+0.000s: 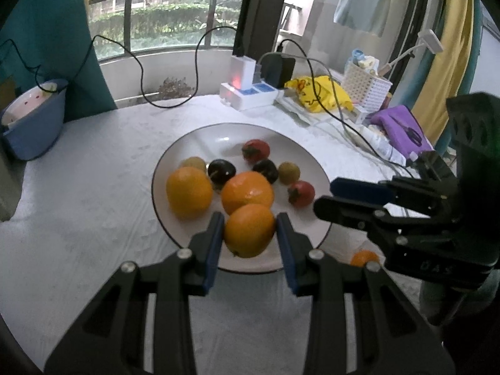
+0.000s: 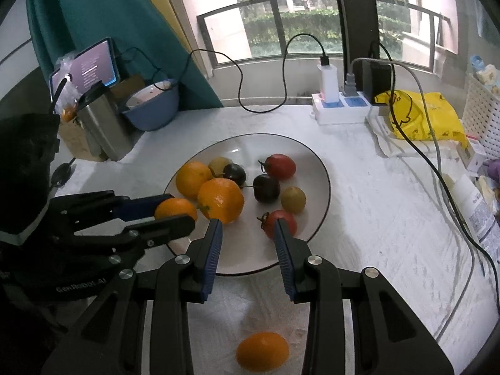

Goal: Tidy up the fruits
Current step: 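Carry both oranges over the white plate with both tools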

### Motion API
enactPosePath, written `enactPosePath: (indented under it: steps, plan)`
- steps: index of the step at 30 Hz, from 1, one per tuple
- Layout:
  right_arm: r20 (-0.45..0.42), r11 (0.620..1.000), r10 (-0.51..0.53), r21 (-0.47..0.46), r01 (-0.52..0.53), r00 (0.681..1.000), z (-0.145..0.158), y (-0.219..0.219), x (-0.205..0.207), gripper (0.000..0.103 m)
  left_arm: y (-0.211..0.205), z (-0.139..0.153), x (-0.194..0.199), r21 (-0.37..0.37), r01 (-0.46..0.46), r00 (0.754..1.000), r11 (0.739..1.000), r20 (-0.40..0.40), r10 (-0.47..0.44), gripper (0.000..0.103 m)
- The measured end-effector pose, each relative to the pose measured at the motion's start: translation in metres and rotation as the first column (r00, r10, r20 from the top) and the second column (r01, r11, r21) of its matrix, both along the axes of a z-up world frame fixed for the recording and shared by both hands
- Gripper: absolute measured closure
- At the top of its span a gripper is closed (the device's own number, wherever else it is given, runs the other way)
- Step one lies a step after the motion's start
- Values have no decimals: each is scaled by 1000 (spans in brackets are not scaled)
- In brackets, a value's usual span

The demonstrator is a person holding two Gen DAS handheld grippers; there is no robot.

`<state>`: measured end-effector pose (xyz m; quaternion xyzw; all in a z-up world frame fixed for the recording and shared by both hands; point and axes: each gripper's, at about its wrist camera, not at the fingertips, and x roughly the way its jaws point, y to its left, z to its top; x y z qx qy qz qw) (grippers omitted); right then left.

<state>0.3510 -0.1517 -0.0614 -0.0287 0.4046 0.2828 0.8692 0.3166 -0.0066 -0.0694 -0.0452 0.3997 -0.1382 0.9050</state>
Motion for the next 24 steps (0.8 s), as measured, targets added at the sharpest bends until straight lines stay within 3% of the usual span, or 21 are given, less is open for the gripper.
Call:
enactPosePath:
  steps: [13,24]
  plan:
    - [1,997,-66,-25,66,998,4,-26,-27,66,-5,9,-31,-10,12,1000,1000,23,-12,68]
    - [-62,996,-87,-43,84,994,-20,-35,-52,66,-18,1,-56,-7,28,1000,1000,7,-28,68]
